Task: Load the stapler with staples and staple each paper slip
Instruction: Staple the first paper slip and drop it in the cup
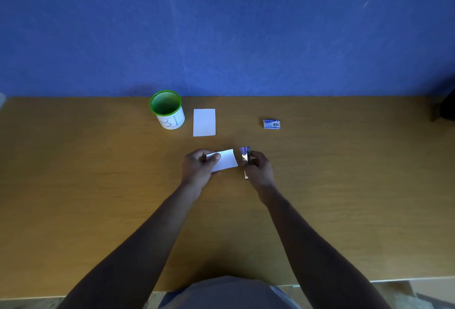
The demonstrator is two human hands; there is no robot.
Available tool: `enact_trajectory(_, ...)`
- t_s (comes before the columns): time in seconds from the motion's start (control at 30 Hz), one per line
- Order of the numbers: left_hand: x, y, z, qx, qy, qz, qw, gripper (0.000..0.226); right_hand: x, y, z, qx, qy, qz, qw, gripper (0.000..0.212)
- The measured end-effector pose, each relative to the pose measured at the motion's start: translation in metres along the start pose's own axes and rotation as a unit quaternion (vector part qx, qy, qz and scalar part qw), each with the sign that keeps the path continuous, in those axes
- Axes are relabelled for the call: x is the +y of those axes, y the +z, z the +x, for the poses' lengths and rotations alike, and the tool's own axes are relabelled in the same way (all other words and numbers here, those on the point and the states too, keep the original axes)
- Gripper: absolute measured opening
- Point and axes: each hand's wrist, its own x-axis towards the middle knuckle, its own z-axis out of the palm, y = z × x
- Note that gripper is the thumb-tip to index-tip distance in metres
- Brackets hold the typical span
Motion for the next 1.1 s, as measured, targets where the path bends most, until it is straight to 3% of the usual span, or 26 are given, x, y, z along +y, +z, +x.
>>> enact_trajectory(0.13,-0.001,-0.001,0.004,0.013,0.009,0.011,1.0,0.012,-0.006,-0.004,-0.008,-0.073,0.072,0.203,0.974,0.026)
enact_trajectory(0.27,0.004,-0.001,0.006,0.017,0.03,0.005,0.999,0.014,-0.008,-0.007,-0.015,-0.138,0.089,0.293,0.942,0.013)
enact_trajectory(0.47,0.01,0.001,0.004,0.031,0.052,0.017,0.998,0.01,-0.008,-0.003,-0.025,-0.135,0.016,0.216,0.967,0.018)
enact_trajectory(0.67,0.013,0.002,0.002,0.039,0.073,0.046,0.996,0.013,-0.016,0.005,-0.035,-0.12,-0.001,0.193,0.974,0.043)
enact_trajectory(1.1,0.014,0.0,-0.002,0.033,0.111,0.078,0.99,0.007,-0.014,0.001,-0.038,-0.132,0.026,0.217,0.967,0.029)
